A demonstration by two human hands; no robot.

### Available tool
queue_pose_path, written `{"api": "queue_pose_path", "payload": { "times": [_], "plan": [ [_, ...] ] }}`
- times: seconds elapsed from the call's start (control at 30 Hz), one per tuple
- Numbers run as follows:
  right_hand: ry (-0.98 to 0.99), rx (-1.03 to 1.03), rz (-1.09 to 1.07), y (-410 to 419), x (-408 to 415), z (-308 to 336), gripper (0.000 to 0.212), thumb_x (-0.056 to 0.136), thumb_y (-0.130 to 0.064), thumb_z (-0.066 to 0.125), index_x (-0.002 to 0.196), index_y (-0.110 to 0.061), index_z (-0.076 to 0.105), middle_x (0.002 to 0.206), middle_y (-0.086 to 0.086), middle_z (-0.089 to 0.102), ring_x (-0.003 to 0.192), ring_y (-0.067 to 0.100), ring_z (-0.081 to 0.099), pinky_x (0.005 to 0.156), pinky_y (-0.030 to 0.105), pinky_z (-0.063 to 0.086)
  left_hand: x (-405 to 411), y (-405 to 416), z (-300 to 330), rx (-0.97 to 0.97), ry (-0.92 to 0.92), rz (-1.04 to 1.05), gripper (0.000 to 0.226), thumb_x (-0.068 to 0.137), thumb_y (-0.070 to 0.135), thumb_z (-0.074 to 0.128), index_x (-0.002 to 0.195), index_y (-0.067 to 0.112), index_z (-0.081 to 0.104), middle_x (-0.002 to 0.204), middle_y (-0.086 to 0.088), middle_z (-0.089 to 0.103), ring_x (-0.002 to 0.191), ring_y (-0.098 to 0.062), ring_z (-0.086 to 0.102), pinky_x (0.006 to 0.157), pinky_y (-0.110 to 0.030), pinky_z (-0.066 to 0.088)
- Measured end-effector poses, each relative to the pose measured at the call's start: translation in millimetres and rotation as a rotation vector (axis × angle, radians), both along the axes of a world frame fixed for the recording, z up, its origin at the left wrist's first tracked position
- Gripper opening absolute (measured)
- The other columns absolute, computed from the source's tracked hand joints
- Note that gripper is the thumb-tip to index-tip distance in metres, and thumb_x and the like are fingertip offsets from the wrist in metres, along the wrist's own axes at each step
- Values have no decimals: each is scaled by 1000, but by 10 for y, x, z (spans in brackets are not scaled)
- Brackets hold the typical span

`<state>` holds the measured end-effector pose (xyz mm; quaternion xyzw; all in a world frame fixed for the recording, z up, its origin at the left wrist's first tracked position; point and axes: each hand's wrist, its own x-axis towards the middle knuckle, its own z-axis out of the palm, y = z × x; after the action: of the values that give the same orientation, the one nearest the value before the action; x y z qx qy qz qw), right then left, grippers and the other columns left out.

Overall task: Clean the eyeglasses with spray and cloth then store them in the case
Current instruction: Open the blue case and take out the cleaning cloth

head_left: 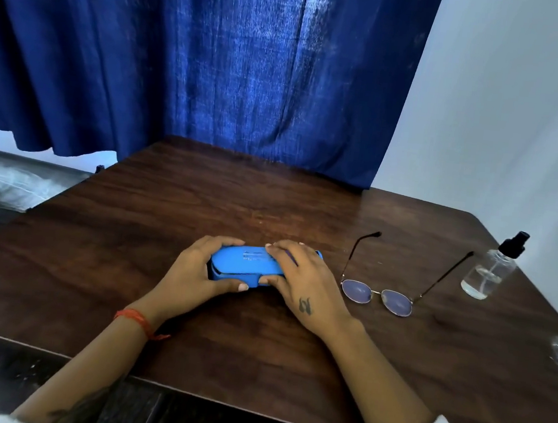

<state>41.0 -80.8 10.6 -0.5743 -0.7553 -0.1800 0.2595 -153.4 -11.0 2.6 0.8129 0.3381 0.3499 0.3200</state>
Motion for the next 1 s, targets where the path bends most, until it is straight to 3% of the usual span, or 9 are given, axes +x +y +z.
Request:
{"api": "queue_pose_path", "payload": {
  "times": [0.13, 0.27, 0.4, 0.5, 0.57, 0.67, 0.77, 0.9, 1.0],
  "plan": [
    [-1, -34, -12, 65, 10, 164, 46, 87, -43, 43, 109, -10, 67, 100, 5, 67, 83, 25, 66, 75, 32, 53, -16, 3, -10, 18, -9, -17, 85, 48, 49, 81, 121, 48, 37, 123, 11, 48, 114, -3, 46, 95, -17, 37],
    [36, -215, -45, 209, 25, 409, 40, 94, -43, 44, 114, -15, 64, 110, 4, 67, 101, 23, 60, 87, 34, 45, -23, -2, -15, -12, -31, -14, 108, 53, 28, 89, 136, 46, 23, 137, 7, 38, 122, -5, 40, 101, -23, 34],
    [109, -365, -67, 373, 73, 528, 38, 95, -46, 43, 104, -16, 66, 102, 4, 69, 94, 22, 60, 79, 35, 43, -16, -32, 18, -10, -14, -19, 115, 56, 23, 87, 138, 50, 13, 135, 9, 35, 123, -4, 34, 101, -17, 28],
    [289, -459, -15, 438, 123, 538, 35, 89, -51, 52, 108, -25, 66, 109, -2, 68, 103, 16, 58, 87, 33, 45, -13, -39, 35, -21, -2, -11, 116, 57, 25, 87, 141, 47, 10, 133, 7, 37, 123, -5, 33, 105, -24, 29],
    [319, -220, 19, 360, 112, 508, 32, 84, -43, 63, 110, -24, 65, 112, -5, 66, 108, 12, 52, 91, 24, 39, -14, -26, 32, -14, 2, 1, 116, 57, 27, 86, 142, 47, 9, 134, 8, 35, 123, -4, 32, 104, -24, 28],
    [393, 178, 47, 128, 57, 380, 13, 80, -16, 70, 92, -14, 71, 93, -3, 68, 88, 8, 57, 80, 15, 42, -17, 6, 25, 27, -6, 37, 113, 59, 29, 86, 141, 48, 10, 139, 7, 34, 124, -3, 31, 105, -23, 26],
    [375, -12, 28, 53, 97, 249, 16, 79, -3, 69, 91, -12, 74, 89, 1, 72, 81, 14, 66, 76, 24, 51, -16, 10, 19, 76, -13, 67, 110, 60, 27, 85, 140, 49, 12, 140, 4, 32, 122, 0, 30, 103, -19, 25],
    [147, -349, -88, 209, 140, 262, 23, 88, -16, 61, 110, -18, 70, 110, 1, 70, 103, 18, 62, 89, 24, 43, -11, -1, 15, 120, 10, 87, 109, 61, 29, 84, 138, 52, 11, 139, 0, 34, 123, -6, 33, 102, -22, 27],
    [39, -447, -103, 338, 80, 326, 22, 89, -15, 57, 106, -17, 71, 106, 3, 71, 101, 23, 62, 88, 33, 48, -9, -3, 6, 122, 14, 97, 108, 63, 32, 83, 137, 53, 8, 139, -2, 32, 126, -13, 34, 103, -26, 29]
  ]
}}
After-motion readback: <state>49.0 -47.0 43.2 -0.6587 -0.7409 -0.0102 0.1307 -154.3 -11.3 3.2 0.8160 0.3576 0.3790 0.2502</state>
